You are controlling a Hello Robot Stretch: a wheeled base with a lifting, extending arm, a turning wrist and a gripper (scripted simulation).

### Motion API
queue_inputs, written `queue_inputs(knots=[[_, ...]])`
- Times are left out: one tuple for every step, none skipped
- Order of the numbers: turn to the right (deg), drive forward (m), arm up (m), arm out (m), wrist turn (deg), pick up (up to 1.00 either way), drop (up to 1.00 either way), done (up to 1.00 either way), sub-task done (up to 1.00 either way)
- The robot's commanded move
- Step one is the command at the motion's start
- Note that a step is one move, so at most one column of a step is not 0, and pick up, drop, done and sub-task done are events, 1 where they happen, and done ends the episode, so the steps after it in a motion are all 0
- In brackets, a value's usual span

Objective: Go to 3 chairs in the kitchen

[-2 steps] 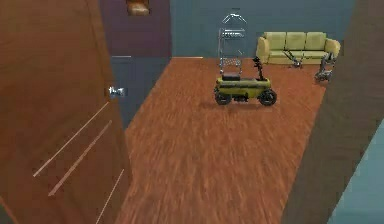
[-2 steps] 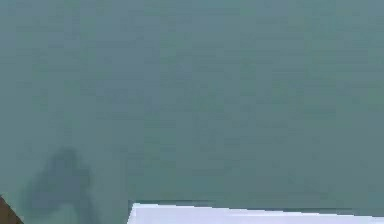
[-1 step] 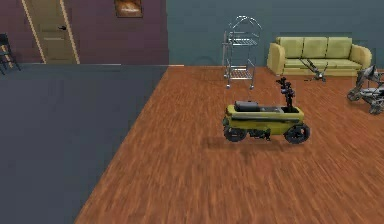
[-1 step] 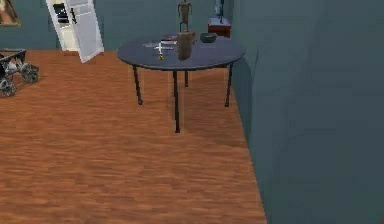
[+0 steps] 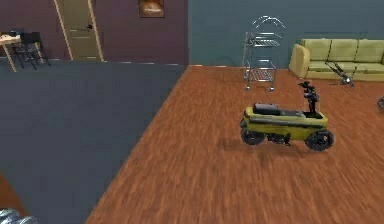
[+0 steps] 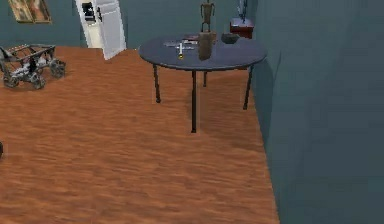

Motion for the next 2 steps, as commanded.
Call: queue_inputs(knots=[[0.0,0.5,0.0,0.0,0.0,0.0,0.0,0.0,0.0],[-33.0,0.0,0.0,0.0,0.0,0.0,0.0,0.0,0.0]])
